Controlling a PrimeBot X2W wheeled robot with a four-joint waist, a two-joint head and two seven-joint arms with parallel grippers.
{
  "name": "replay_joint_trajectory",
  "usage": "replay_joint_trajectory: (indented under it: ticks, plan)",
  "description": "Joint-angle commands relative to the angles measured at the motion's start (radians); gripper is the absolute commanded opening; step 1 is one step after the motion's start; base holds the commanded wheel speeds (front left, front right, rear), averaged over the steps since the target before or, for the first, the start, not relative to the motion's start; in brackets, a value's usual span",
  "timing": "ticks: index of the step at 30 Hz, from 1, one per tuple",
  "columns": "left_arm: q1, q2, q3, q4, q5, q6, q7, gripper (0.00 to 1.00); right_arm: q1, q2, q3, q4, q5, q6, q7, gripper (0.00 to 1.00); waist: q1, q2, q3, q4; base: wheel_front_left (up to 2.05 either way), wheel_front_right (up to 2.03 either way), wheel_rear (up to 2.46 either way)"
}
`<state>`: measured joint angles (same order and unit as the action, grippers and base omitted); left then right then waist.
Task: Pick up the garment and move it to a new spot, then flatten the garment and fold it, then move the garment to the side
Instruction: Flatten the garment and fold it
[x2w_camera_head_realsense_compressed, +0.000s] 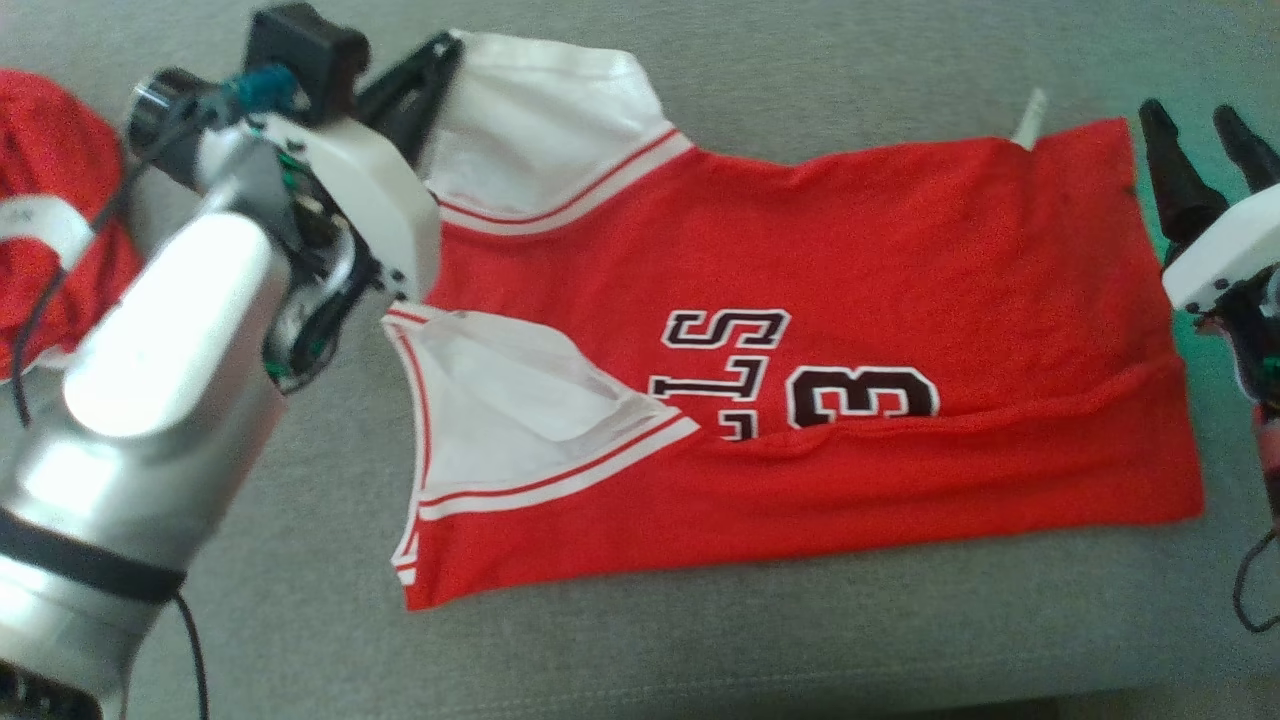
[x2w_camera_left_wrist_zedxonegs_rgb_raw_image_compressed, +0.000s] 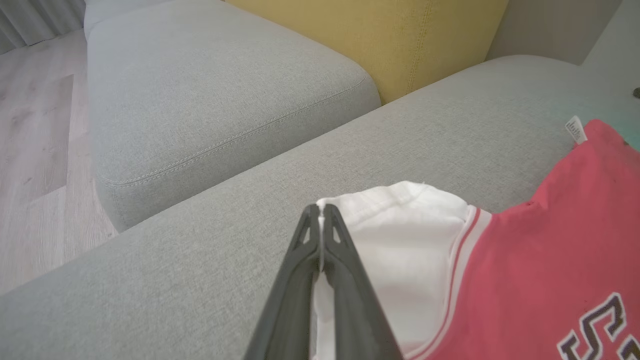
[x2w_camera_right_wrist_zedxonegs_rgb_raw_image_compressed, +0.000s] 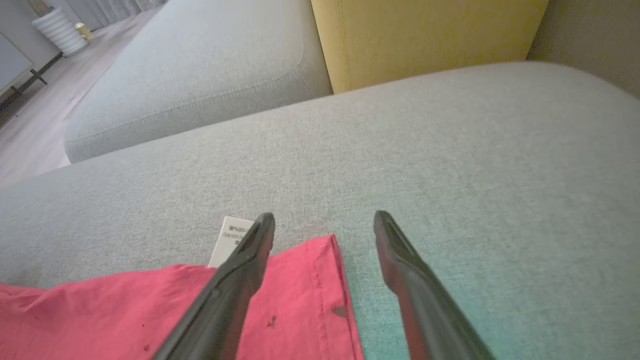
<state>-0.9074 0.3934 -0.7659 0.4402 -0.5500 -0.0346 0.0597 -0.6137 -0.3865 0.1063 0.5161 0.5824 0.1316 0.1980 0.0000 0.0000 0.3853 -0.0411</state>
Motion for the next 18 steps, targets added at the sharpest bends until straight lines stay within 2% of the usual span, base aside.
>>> replay_joint_trajectory:
  ticks: [1, 11, 18]
  plan:
    - [-0.017, 0.031, 0.038, -0.058, -0.009, 0.015, -0.009, 0.00, -0.030, -0.029, 0.017, -0.004, 0.019, -0.001, 0.020, 1.00, 0.0000, 0.0000, -0.003, 0.032, 0.00, 0.00, 0.00]
    - [0.063, 0.062, 0.031, -0.206, -0.020, 0.060, 0.013, 0.00, -0.117, -0.097, 0.123, 0.151, 0.042, -0.001, 0.100, 1.00, 0.0000, 0.0000, 0.010, 0.074, 0.00, 0.00, 0.00]
    - [0.092, 0.072, 0.035, -0.224, -0.034, 0.080, 0.019, 0.00, -0.143, -0.083, 0.179, 0.244, 0.063, -0.001, 0.148, 1.00, 0.0000, 0.0000, -0.004, 0.074, 0.00, 0.00, 0.00]
